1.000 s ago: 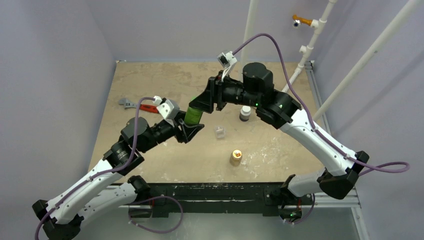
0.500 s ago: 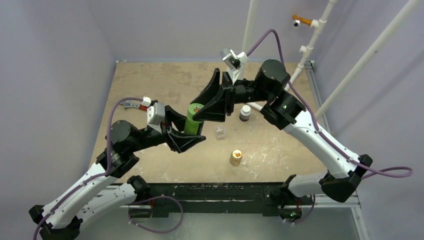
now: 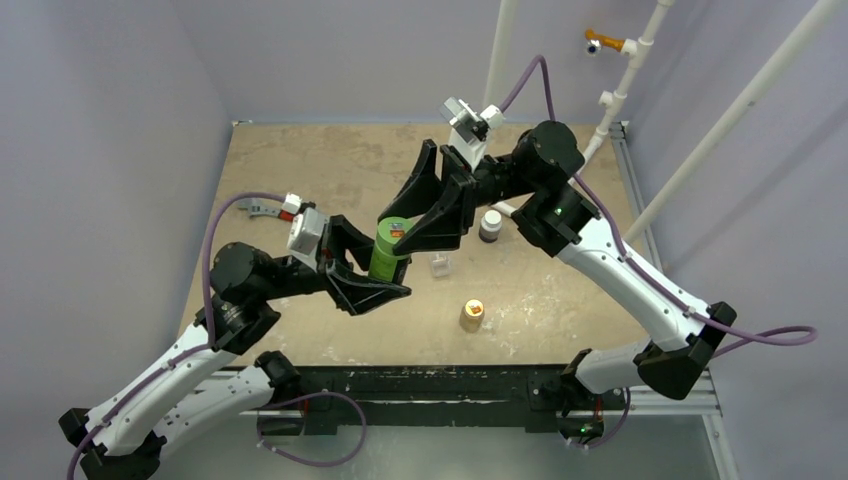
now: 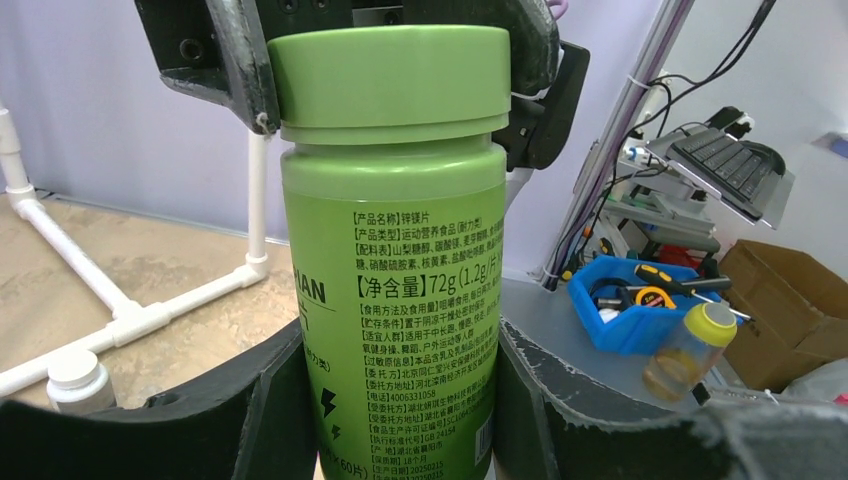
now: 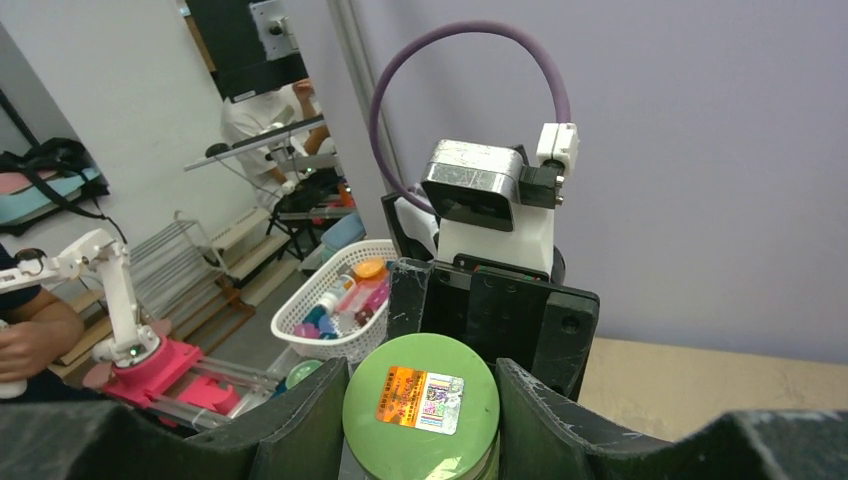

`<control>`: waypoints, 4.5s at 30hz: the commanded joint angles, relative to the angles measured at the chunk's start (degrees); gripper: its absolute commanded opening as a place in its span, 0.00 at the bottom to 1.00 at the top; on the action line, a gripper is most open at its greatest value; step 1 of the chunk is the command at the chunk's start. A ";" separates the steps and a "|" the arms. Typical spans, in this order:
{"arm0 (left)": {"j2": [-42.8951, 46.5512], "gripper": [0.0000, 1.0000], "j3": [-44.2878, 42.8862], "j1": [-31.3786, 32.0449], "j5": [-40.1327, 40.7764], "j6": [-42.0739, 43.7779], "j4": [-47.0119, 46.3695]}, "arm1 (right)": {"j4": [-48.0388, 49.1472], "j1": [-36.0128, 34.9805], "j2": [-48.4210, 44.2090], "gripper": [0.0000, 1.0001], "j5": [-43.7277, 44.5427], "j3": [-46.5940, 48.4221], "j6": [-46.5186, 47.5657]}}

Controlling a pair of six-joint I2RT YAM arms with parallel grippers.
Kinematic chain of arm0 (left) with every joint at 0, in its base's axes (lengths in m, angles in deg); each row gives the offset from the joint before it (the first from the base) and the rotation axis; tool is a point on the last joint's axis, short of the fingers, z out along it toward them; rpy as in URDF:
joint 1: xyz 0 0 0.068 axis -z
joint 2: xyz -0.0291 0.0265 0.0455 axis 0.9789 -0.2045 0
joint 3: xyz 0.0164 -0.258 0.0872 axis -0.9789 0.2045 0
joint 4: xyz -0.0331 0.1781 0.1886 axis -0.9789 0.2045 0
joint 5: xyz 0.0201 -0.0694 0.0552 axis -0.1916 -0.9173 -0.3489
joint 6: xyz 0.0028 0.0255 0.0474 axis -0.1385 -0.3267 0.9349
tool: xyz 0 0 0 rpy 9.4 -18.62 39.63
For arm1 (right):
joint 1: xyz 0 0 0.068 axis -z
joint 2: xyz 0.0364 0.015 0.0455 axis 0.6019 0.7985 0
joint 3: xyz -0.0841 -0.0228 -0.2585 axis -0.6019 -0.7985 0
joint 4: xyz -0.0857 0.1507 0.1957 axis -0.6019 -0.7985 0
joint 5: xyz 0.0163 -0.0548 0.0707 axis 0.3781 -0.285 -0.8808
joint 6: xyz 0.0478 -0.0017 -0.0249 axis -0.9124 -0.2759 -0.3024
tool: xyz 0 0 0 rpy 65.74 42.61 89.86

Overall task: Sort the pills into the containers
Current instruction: Unscrew the lid of the pill bottle.

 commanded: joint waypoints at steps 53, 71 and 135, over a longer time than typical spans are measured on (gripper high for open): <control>-7.15 0.00 -0.01 1.94 50.22 21.86 14.08 | -36.22 -4.17 8.50 0.25 58.63 9.33 -5.67; 3.77 0.00 5.70 1.77 16.77 10.42 3.39 | -10.78 2.67 3.96 0.06 22.97 2.31 2.04; 1.65 0.00 14.34 1.60 41.75 11.38 2.41 | -35.79 8.56 -3.79 0.70 59.28 -20.49 -2.37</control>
